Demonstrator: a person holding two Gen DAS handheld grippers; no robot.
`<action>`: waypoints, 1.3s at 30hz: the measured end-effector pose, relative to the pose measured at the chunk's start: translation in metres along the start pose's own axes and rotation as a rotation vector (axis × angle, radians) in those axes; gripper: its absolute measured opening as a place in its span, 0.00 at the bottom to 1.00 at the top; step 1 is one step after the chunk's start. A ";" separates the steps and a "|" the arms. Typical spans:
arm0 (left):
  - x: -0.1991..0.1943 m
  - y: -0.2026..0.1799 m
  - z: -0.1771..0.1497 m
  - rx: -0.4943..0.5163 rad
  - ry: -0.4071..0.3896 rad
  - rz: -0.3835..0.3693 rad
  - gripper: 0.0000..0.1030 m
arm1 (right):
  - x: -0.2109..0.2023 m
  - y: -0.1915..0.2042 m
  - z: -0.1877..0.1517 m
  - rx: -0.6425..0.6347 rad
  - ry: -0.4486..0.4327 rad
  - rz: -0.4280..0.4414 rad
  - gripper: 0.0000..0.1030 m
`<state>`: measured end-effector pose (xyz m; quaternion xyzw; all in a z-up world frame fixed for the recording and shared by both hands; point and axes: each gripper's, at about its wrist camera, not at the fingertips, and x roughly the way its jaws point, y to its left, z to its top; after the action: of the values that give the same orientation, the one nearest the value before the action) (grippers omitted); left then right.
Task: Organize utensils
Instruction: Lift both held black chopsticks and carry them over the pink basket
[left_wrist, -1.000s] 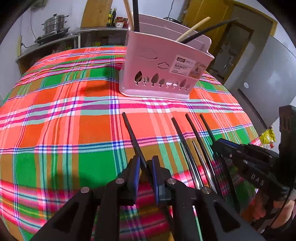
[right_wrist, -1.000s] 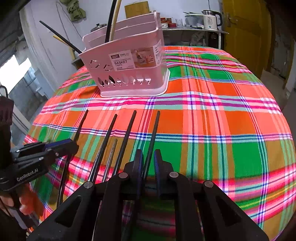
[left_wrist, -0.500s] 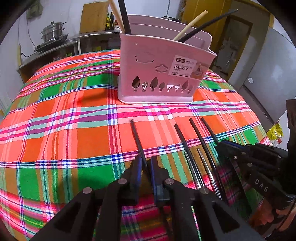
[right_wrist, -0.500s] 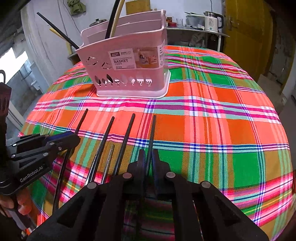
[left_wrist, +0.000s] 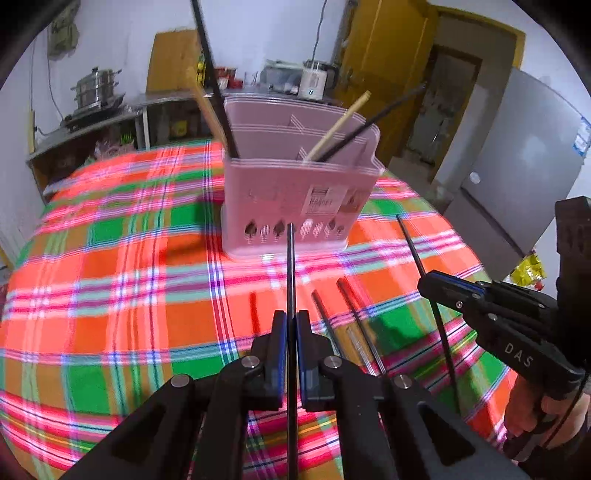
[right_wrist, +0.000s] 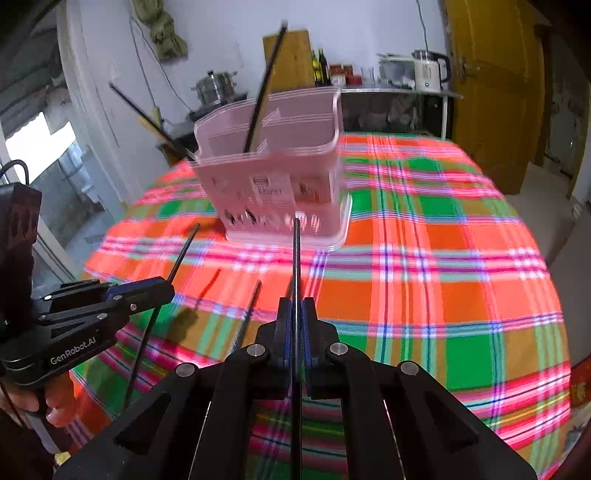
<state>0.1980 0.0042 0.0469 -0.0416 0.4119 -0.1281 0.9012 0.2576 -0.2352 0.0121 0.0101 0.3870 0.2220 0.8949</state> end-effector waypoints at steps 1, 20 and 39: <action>-0.005 -0.002 0.003 0.006 -0.012 -0.002 0.05 | -0.003 0.000 0.003 0.002 -0.012 0.004 0.05; -0.075 -0.007 0.038 0.037 -0.170 -0.041 0.05 | -0.073 0.000 0.040 0.019 -0.218 0.023 0.05; -0.093 0.000 0.059 0.037 -0.200 -0.050 0.05 | -0.090 0.009 0.059 0.022 -0.307 0.072 0.05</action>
<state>0.1837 0.0271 0.1536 -0.0479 0.3164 -0.1533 0.9349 0.2408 -0.2540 0.1168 0.0676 0.2474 0.2455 0.9349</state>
